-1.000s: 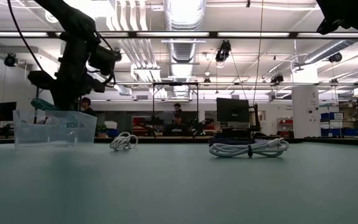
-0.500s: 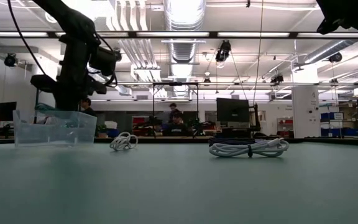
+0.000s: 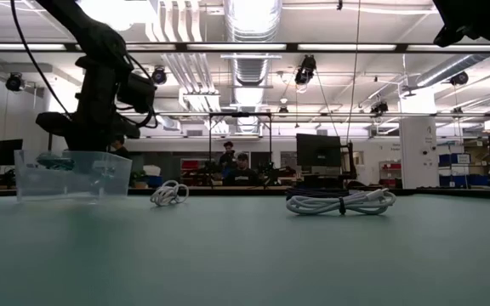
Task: Pick and place USB-C Cables
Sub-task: Put the blue charger cable into the transparent bin
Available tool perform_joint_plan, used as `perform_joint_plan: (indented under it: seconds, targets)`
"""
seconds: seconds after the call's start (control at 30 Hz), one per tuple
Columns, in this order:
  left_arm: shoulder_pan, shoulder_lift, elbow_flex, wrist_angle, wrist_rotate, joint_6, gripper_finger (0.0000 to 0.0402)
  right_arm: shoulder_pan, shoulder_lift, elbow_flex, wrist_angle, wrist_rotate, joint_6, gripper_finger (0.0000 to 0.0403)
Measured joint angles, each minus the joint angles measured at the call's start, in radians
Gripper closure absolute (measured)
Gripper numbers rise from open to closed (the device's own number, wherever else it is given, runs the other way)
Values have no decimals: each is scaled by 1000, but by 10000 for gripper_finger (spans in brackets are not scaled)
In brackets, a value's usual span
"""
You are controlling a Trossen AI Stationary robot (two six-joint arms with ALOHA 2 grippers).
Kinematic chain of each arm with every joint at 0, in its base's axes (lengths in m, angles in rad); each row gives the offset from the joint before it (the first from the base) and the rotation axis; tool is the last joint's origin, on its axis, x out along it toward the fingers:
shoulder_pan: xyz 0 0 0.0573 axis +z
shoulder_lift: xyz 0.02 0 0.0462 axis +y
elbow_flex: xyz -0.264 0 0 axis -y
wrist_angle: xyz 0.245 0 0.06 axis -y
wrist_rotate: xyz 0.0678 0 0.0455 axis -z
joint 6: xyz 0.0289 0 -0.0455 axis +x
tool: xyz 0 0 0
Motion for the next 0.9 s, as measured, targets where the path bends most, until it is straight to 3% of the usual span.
perform_joint_plan:
  seconds: [0.5,0.9]
  targets:
    - [4,0,-46,123,-20,33,385,0,0,0,0,1,-3,376]
    - [4,0,-48,127,-74,104,385,0,0,0,0,1,-7,376]
